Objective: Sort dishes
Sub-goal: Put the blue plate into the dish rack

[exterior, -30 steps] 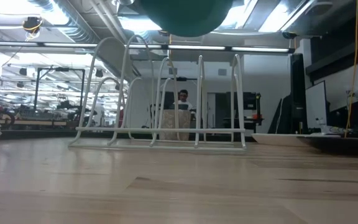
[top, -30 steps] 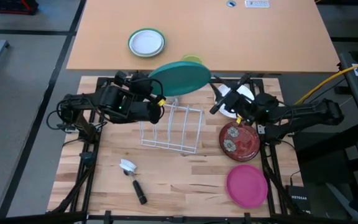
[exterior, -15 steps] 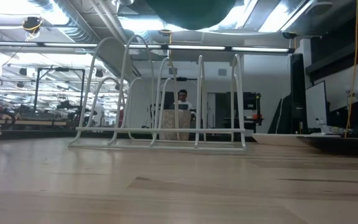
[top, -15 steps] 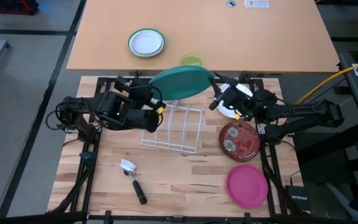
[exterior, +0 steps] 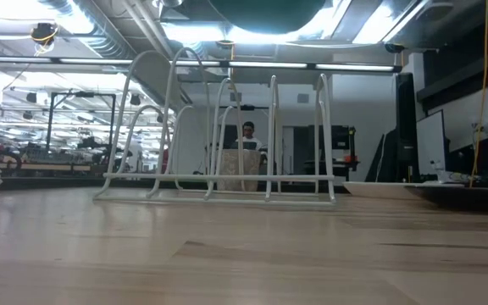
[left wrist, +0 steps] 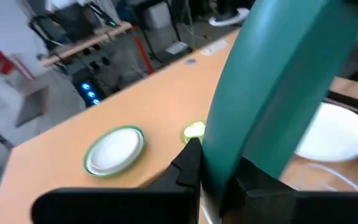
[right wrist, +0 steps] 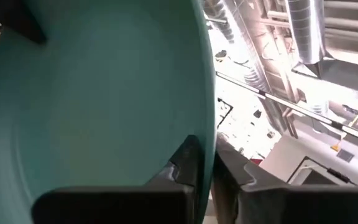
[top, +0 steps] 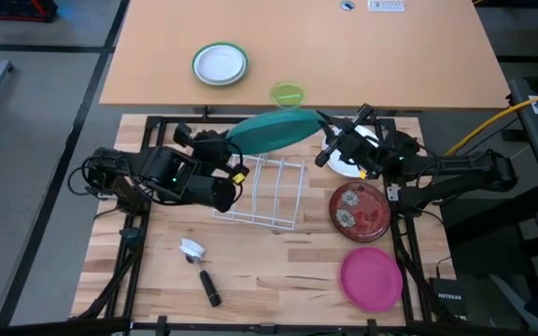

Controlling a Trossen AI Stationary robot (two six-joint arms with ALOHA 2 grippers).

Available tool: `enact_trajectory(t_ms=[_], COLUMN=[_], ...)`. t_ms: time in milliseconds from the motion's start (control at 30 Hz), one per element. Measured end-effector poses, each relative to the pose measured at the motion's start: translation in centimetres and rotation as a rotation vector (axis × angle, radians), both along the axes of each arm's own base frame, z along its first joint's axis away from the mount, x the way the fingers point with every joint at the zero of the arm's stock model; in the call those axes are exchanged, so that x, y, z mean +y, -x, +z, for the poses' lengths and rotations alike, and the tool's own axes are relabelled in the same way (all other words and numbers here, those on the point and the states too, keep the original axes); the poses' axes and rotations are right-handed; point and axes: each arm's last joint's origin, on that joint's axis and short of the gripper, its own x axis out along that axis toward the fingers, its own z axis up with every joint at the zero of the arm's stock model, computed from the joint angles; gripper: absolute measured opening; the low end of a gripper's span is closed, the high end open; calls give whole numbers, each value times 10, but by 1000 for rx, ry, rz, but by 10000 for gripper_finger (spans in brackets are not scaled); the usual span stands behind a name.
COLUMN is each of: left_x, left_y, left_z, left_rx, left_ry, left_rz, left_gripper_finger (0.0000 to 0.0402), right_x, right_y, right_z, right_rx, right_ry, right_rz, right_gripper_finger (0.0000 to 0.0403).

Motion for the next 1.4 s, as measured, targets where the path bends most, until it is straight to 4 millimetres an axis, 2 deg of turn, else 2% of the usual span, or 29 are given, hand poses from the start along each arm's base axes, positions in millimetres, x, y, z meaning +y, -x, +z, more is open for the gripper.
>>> enact_trajectory(t_ms=[200,433,600,1033,1200,1400], left_x=[-2,-6,-8,-11,-14,-20], left_y=[-1,-1,-1,-4,-10,-16], left_z=[-3,-9,-11,-14,-20,-28], left_rx=[51,187,174,197,189,234], left_ry=[99,268,370,471,499,544], left_rz=[-63,-205,-231,-282,-265,-289], left_gripper_finger=[55,91,117,178,182,161], right_x=[1,5,7,10,10,10], right_y=[-1,-4,-6,-8,-8,-9], right_z=[0,-6,-9,-11,-13,-16], right_rx=[19,123,154,180,189,216], right_ry=[58,159,183,227,224,201], right_rz=[51,155,226,348,351,322], right_gripper_finger=[24,15,16,15,16,15])
